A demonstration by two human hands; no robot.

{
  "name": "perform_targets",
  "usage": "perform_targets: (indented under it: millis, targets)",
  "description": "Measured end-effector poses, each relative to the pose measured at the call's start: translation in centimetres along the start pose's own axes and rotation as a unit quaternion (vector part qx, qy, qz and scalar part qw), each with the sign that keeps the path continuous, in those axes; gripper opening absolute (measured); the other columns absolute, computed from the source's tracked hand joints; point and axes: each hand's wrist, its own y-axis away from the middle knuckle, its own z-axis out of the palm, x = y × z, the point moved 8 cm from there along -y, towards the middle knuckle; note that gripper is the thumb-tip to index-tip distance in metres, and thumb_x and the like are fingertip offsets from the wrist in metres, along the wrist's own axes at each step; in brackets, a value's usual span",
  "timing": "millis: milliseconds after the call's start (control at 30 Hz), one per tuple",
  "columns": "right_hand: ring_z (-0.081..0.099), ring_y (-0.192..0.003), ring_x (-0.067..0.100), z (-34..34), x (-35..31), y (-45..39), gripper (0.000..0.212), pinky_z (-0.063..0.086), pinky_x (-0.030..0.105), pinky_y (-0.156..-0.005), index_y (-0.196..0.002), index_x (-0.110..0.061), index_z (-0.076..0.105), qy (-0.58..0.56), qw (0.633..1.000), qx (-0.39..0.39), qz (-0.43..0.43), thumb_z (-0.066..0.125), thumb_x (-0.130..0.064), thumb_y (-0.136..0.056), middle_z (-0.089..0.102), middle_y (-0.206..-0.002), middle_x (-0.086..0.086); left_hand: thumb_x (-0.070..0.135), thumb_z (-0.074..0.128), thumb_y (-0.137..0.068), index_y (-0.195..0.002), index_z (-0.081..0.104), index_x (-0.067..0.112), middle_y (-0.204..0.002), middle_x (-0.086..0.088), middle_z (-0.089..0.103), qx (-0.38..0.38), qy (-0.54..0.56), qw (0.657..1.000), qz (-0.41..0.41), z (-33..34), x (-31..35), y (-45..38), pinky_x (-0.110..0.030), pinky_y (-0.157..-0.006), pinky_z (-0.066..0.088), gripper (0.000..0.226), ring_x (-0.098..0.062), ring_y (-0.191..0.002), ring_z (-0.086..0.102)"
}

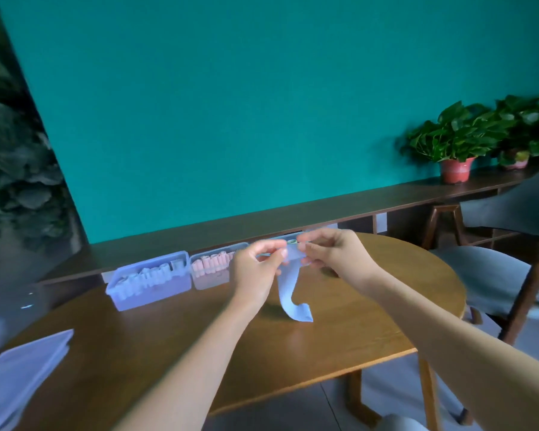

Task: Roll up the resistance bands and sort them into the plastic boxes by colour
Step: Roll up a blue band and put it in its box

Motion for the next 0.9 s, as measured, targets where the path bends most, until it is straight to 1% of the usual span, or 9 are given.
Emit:
perform_targets:
  millis: [100,167,333,400,467,533,667,767,900]
  targets:
    - [0.071,-0.071,0.014,3.8,-2.3,0.8,0.011,0.058,0.023,-0.066,-0.1,0.0,0.075,-0.046,0.998,-0.034,-0.019,0.072,-0.007,-0.092,0.077,-0.085,0.007,0.014,0.078,-0.084,-0.101,0.076,0.025,-0.093,0.005,0.078,-0.028,0.007,1.0,-0.008,-4.3,1.8,1.6,-0.036,-0.079,0.06,0.021,-0.017,-0.09,0.074]
    - [0.07,-0.074,0.017,6.3,-3.7,1.3,0.012,0.061,0.028,-0.075,-0.1,-0.002,0.075,-0.076,0.995,-0.057,-0.025,0.074,-0.008,-0.089,0.076,-0.087,0.01,0.008,0.079,-0.083,-0.11,0.074,0.021,-0.096,0.002,0.078,-0.052,-0.01,0.999,0.003,-6.9,3.3,2.8,-0.036,-0.085,0.059,0.03,-0.016,-0.094,0.074]
    - [0.064,-0.08,0.026,12.1,-6.5,2.4,0.03,0.058,0.029,-0.077,-0.106,-0.003,0.072,-0.128,0.982,-0.134,-0.023,0.082,-0.01,-0.078,0.072,-0.088,0.012,0.004,0.074,-0.088,-0.097,0.075,0.021,-0.079,0.01,0.076,-0.005,-0.064,0.996,0.066,-13.4,7.2,5.7,-0.016,-0.062,0.052,0.019,-0.002,-0.069,0.067]
    - [0.065,-0.086,0.028,14.1,-6.9,2.5,0.036,0.055,0.035,-0.081,-0.108,-0.004,0.072,-0.106,0.98,-0.163,-0.03,0.084,-0.012,-0.075,0.071,-0.093,0.015,0.01,0.072,-0.091,-0.095,0.076,0.018,-0.067,0.01,0.071,0.01,-0.088,0.993,0.074,-15.4,7.6,6.0,-0.014,-0.054,0.048,0.01,-0.001,-0.057,0.061]
    - [0.065,-0.083,0.025,15.7,-6.9,2.3,0.03,0.057,0.035,-0.08,-0.108,-0.001,0.072,-0.094,0.98,-0.173,-0.04,0.081,-0.005,-0.08,0.07,-0.089,0.014,0.016,0.072,-0.092,-0.094,0.077,0.017,-0.063,-0.001,0.067,0.016,-0.113,0.991,0.073,-17.2,7.2,5.8,-0.017,-0.051,0.045,0.006,-0.006,-0.051,0.056]
    - [0.061,-0.071,0.021,17.1,-6.4,1.8,0.022,0.057,0.033,-0.073,-0.105,0.004,0.073,-0.08,0.981,-0.169,-0.042,0.078,-0.005,-0.085,0.066,-0.076,0.011,0.022,0.073,-0.091,-0.093,0.078,0.019,-0.066,-0.006,0.068,0.023,-0.144,0.987,0.067,-18.5,6.0,5.3,-0.021,-0.052,0.043,0.006,-0.009,-0.051,0.055]
    - [0.049,-0.056,0.019,19.3,-3.2,0.0,0.017,0.048,0.026,-0.057,-0.092,0.004,0.074,-0.058,0.987,-0.147,-0.021,0.077,-0.012,-0.088,0.057,-0.062,0.011,0.03,0.073,-0.09,-0.088,0.077,0.02,-0.071,0.001,0.07,0.029,-0.185,0.982,0.022,-19.9,1.1,4.1,-0.021,-0.054,0.038,0.011,-0.005,-0.055,0.055]
    - [0.045,-0.052,0.016,21.1,0.6,-1.7,0.015,0.042,0.024,-0.055,-0.09,-0.003,0.078,-0.008,0.988,-0.155,-0.005,0.078,-0.018,-0.088,0.056,-0.057,0.004,0.034,0.073,-0.09,-0.085,0.077,0.023,-0.068,0.008,0.069,0.033,-0.203,0.978,-0.021,-20.4,-3.9,2.8,-0.027,-0.058,0.042,0.012,-0.008,-0.058,0.057]
    - [0.046,-0.055,0.015,23.4,6.6,-4.3,0.011,0.042,0.025,-0.057,-0.081,-0.014,0.078,0.018,0.984,-0.174,0.026,0.077,-0.021,-0.089,0.058,-0.059,0.002,0.03,0.073,-0.091,-0.083,0.075,0.024,-0.064,0.001,0.069,0.021,-0.194,0.977,-0.084,-20.2,-10.7,0.6,-0.023,-0.055,0.043,0.01,-0.005,-0.05,0.055]
